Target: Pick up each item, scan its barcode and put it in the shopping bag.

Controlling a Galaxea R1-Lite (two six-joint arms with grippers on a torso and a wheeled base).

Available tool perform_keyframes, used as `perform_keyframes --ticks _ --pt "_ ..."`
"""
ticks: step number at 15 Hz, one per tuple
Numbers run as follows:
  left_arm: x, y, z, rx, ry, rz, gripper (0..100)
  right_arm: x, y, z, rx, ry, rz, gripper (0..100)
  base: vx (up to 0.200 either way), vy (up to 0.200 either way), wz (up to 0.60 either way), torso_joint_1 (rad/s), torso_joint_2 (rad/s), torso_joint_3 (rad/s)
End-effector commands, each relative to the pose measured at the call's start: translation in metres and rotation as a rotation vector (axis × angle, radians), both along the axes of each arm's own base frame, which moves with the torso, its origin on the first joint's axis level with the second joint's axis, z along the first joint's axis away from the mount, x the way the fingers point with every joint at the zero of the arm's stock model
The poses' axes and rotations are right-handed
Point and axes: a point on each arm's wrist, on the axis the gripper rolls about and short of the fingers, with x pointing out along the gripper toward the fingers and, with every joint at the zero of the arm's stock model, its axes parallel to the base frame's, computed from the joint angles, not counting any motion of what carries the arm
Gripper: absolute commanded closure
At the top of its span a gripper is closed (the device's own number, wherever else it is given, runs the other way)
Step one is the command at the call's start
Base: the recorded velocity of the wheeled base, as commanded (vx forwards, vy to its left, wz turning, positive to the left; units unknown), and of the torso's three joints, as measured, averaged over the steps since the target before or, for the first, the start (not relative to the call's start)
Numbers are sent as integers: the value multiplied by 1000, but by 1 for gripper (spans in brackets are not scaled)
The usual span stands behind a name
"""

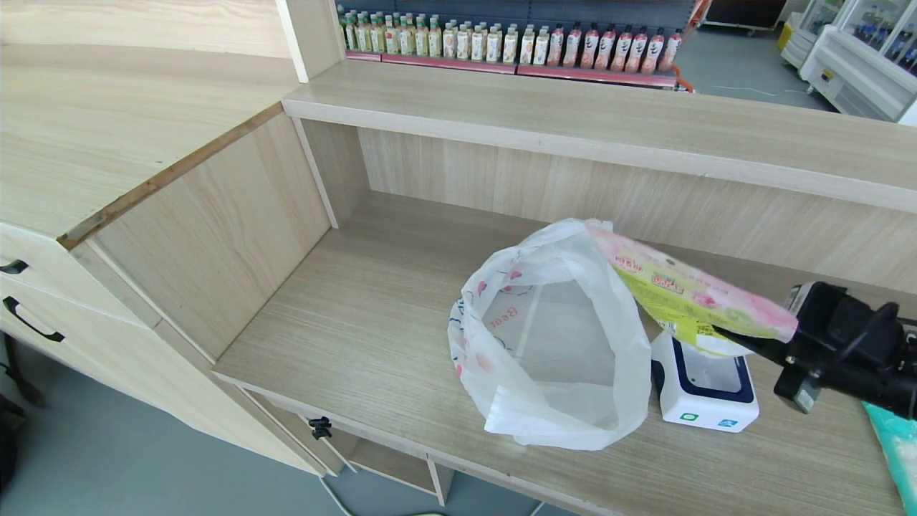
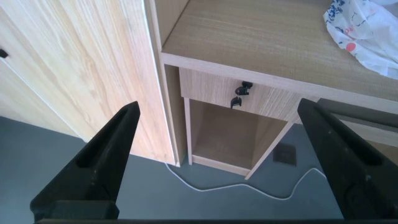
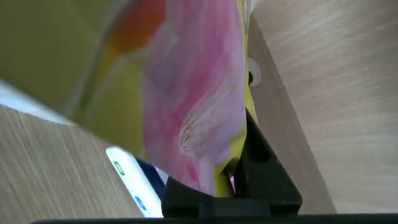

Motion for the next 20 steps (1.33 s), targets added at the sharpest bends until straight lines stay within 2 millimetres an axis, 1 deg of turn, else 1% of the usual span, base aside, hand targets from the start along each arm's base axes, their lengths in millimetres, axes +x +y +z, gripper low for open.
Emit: perform_keyframes --ticks 1,5,9,10,13,16,20 --pt "0 0 0 0 0 0 0 -22 11 26 112 -59 -35 100 0 0 0 0 0 0" --pt "0 0 0 0 0 0 0 -35 5 40 262 -61 -84 100 0 0 0 0 0 0" --pt "0 0 0 0 0 0 0 -54 -1 46 413 63 -144 100 0 0 0 0 0 0" --pt "0 0 0 0 0 0 0 -57 -1 47 436 97 -155 100 0 0 0 0 0 0" --pt "0 0 0 0 0 0 0 -67 -2 55 448 103 -151 100 0 0 0 0 0 0" --pt "0 0 0 0 0 0 0 -65 -2 58 452 114 -153 100 0 0 0 0 0 0" --pt "0 0 0 0 0 0 0 -61 3 58 470 143 -126 100 0 0 600 2 2 1"
